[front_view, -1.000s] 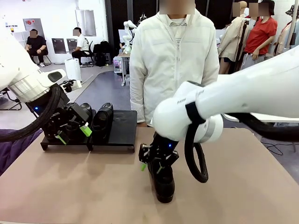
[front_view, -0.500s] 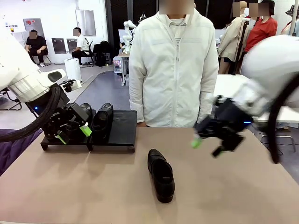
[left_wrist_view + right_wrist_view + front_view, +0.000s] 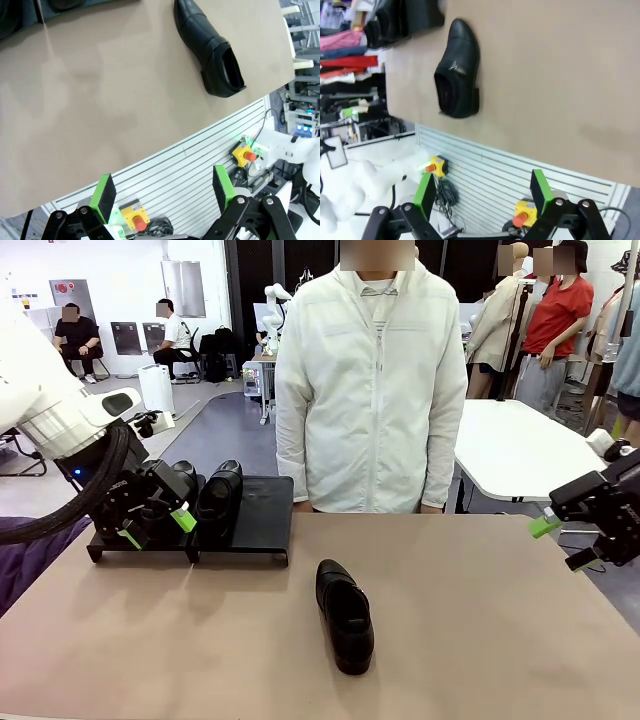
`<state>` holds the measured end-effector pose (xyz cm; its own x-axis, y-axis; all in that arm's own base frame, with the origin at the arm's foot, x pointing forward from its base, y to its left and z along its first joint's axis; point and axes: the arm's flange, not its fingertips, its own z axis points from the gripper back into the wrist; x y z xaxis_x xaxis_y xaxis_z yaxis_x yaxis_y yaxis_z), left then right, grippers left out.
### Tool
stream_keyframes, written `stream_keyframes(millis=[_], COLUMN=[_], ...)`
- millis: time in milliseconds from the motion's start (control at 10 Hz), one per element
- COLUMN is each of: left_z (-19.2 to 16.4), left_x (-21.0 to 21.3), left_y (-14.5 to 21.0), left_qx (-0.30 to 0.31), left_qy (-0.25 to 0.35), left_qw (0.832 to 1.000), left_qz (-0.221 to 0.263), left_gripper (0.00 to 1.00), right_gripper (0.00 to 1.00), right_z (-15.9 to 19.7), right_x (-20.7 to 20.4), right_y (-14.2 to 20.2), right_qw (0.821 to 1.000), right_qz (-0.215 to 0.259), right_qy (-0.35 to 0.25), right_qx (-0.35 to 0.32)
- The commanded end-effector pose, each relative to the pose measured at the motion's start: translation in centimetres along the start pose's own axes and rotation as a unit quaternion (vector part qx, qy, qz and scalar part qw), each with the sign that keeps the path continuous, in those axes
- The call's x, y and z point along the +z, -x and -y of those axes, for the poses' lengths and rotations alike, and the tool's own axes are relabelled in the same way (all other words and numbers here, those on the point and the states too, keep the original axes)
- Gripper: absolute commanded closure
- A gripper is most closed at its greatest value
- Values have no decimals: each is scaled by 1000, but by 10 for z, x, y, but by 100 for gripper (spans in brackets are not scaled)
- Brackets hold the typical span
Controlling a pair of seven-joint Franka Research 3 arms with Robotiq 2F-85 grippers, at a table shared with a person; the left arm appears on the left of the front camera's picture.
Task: Organize the shoes by placing them on the stand.
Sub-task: Pick up one Shoe and place it in the middle of the table.
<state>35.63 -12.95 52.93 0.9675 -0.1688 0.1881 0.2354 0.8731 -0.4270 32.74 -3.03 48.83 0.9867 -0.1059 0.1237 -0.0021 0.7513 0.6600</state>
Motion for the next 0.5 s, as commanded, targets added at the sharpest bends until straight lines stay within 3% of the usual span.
stream_keyframes(millis=[0,400], left_z=[0,0], left_x=[2,2], left_y=[1,1], left_qx=[3,3], left_qy=[-3,-3], left_qw=[1000,1000], left_qz=[-1,-1], left_gripper=[0,0], right_gripper=[0,0], right_z=[-8,-8], right_x=[0,0], right_y=[4,4], right_qw=[1000,1000], right_qz=[-17,-17], right_qy=[-7,-7], right_qx=[11,11])
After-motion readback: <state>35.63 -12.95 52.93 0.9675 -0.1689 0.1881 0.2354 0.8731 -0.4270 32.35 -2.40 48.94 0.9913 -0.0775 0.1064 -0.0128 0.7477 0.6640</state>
